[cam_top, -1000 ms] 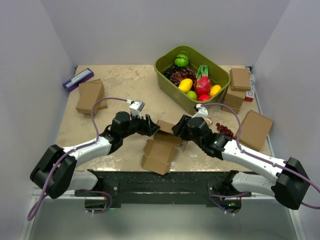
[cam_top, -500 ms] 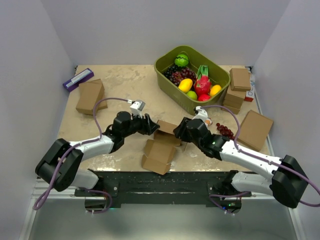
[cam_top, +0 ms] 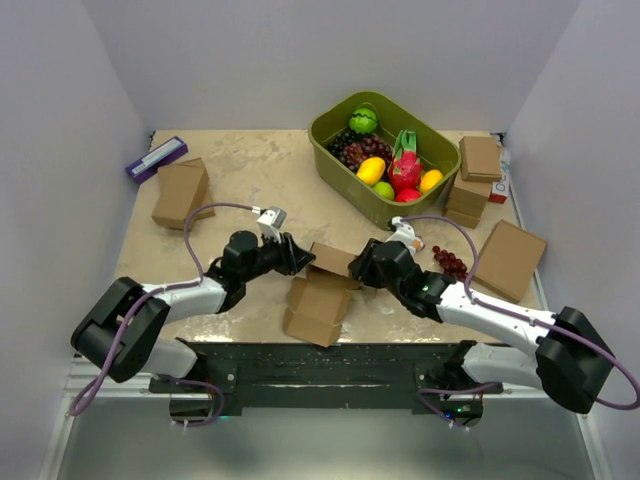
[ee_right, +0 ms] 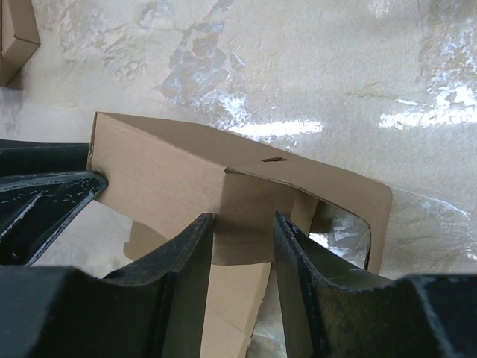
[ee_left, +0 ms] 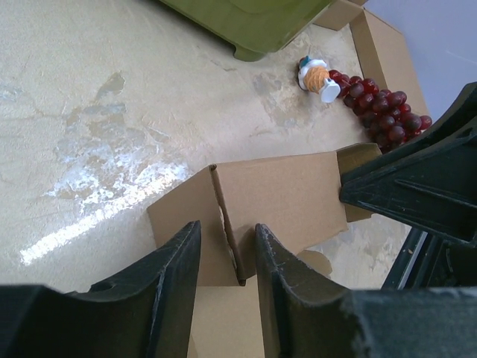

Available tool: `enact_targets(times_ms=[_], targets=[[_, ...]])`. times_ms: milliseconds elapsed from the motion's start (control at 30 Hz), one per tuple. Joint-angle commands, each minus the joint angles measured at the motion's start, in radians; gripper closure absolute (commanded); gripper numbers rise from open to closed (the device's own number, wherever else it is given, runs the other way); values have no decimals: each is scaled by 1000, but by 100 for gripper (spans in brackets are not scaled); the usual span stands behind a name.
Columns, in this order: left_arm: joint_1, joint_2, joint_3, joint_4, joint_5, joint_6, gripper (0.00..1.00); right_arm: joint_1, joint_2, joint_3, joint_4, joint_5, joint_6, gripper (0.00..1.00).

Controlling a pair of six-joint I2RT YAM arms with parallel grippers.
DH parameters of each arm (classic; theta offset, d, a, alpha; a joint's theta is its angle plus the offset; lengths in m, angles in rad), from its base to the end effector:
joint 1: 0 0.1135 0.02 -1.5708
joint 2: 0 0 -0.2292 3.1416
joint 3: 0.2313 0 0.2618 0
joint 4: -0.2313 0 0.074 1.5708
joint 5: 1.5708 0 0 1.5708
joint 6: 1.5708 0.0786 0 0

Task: Fold the paper box

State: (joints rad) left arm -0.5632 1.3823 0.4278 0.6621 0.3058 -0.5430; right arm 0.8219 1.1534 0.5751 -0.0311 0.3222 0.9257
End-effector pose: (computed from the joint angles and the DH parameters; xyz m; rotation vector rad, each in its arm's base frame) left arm 0.2545 -0.1887 0.1224 0.2459 1.9700 -1.0288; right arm 0.2191 0.1992 0.1490 0.3020 2.1992 0.6537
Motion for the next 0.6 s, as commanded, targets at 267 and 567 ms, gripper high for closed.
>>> enact_targets(times_ms=[267,567], targets=[[8,-84,52,-120,3,12,33,-7,-144,117,-130,-55,-90,43],[8,-249,283,-573,-96,143,15,-17,-132,98,-63,-144,-30,23]])
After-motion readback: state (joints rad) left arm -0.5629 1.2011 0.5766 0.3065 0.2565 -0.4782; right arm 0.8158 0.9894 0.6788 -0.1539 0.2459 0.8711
